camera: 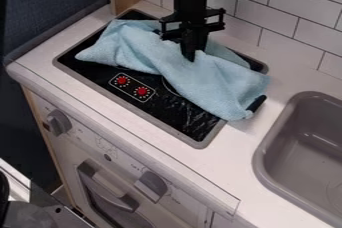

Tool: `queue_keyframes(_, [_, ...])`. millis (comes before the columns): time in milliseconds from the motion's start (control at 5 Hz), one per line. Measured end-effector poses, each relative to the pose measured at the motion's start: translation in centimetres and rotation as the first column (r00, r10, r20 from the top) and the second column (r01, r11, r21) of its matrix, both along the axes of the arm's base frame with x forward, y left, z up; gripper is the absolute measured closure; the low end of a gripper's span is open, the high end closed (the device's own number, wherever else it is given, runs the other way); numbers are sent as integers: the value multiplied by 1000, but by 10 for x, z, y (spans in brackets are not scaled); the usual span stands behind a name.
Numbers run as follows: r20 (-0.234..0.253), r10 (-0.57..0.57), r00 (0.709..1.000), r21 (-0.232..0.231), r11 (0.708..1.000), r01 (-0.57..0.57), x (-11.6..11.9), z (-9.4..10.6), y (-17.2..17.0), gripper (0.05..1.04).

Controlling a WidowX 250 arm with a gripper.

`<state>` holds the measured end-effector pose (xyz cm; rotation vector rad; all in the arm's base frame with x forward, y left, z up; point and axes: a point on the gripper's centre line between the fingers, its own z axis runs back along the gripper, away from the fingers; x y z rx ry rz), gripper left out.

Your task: Unfold the cloth from top to bottom

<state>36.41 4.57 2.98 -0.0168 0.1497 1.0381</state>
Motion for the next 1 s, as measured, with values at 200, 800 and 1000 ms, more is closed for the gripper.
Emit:
queue_keyframes(200, [99, -3, 995, -26, 1000, 6, 0, 22, 3, 1031])
queue_keyframes(800, [399, 96, 912, -24, 995, -94, -84, 45, 29, 1031])
queue_keyframes(1000, [478, 131, 869, -38, 991, -129, -113, 35, 25, 1031])
